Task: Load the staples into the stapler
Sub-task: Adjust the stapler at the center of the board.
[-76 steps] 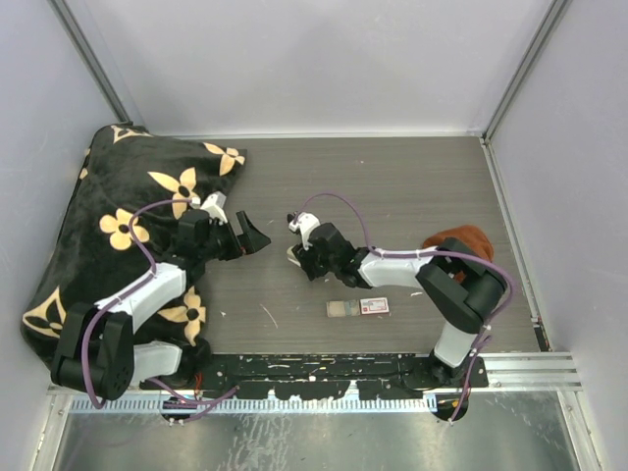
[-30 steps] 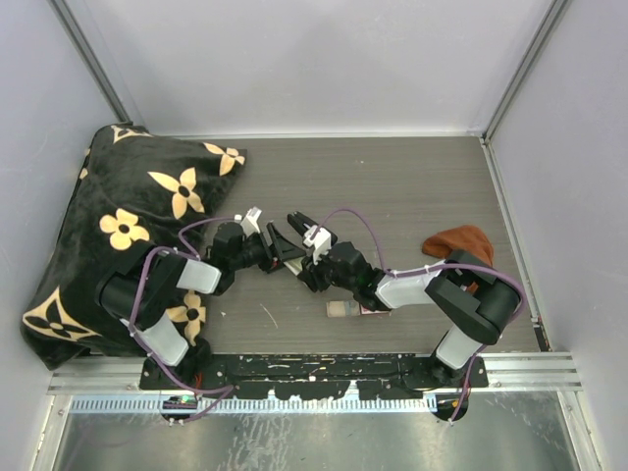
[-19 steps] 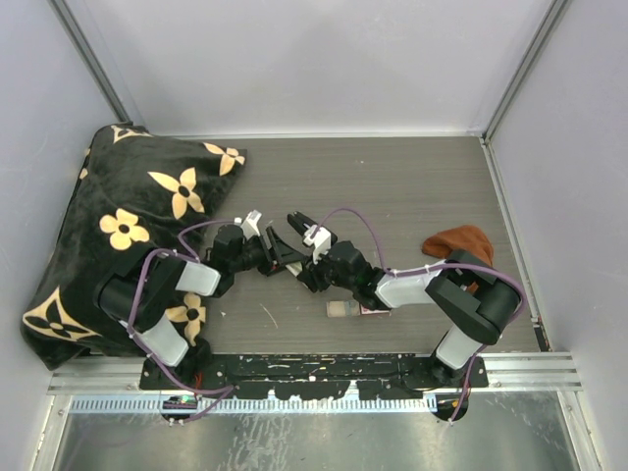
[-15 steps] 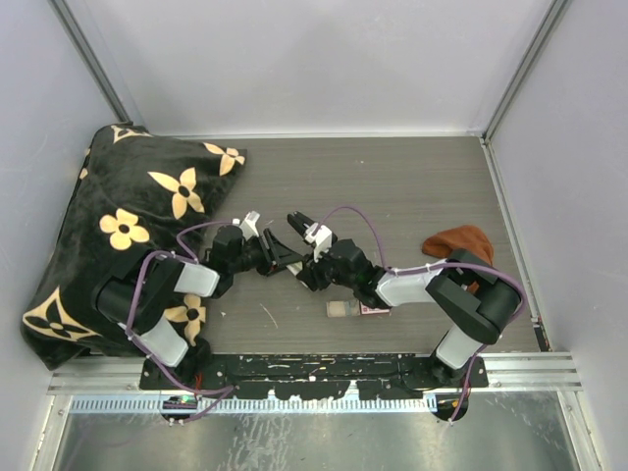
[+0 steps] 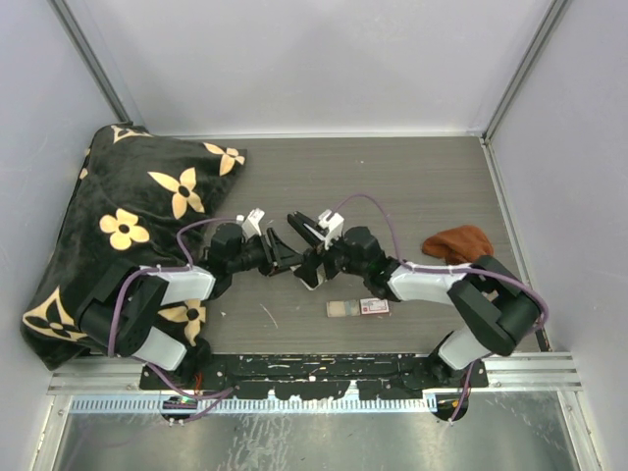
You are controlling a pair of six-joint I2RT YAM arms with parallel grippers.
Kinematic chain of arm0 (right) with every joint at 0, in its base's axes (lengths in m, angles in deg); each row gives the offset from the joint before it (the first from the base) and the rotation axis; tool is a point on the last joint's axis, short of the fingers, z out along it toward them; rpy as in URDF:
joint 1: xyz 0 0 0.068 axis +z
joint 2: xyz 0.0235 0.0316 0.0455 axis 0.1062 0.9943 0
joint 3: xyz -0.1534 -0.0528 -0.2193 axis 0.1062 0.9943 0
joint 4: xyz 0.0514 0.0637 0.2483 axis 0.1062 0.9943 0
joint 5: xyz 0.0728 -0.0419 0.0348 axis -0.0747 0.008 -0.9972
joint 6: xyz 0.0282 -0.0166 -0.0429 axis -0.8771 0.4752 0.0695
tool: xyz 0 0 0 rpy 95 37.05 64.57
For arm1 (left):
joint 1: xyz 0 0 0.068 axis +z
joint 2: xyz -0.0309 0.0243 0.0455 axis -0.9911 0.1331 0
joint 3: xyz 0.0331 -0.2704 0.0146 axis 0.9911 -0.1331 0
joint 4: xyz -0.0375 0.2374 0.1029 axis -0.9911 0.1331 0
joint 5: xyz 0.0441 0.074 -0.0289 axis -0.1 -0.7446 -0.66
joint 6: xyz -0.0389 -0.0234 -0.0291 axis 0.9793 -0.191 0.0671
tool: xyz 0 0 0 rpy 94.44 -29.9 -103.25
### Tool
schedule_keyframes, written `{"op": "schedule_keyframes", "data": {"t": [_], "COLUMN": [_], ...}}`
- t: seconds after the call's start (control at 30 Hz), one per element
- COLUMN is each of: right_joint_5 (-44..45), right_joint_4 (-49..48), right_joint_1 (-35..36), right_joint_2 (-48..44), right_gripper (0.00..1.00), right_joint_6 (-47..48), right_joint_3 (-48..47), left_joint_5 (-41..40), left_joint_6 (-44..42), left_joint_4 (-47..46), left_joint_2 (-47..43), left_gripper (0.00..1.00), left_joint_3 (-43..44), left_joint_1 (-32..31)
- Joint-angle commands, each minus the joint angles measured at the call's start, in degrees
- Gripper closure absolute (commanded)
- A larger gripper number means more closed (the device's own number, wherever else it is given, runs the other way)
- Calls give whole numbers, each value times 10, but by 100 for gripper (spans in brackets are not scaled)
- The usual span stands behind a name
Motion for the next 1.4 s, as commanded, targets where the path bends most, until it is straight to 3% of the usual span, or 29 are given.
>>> {"op": "schedule_keyframes", "data": {"t": [0.0,0.27,0.37,0.6,0.67,0.9,1.03,1.07,1.37], "right_joint_5": [-110,-318,-391,-435,-435,-426,-422,-419,-403], "right_joint_4": [7,83,54,47,44,-44,-81,-83,-82], "right_joint_1": [-51,-94,-93,-72,-71,-71,-71,-71,-71], "right_joint_2": [-84,-152,-145,-142,-141,-137,-133,-135,-155], "right_gripper": [0,0,0,1,7,53,93,99,96], "right_joint_6": [-47,-141,-195,-222,-233,-328,-369,-373,-398], "right_joint_3": [-4,-23,-26,-27,-27,-17,-10,-8,0], "left_joint_5": [35,82,97,102,103,122,132,133,129], "left_joint_6": [2,-21,-21,-29,-28,-20,-23,-27,-57], "left_joint_4": [21,128,153,189,191,187,187,189,230], "left_joint_2": [-52,-135,-158,-191,-197,-215,-228,-230,-243], "left_gripper": [100,100,100,100,100,100,100,100,100], "left_joint_3": [31,86,100,119,119,119,121,122,127], "left_joint_1": [0,0,0,0,0,0,-1,-1,-1]}}
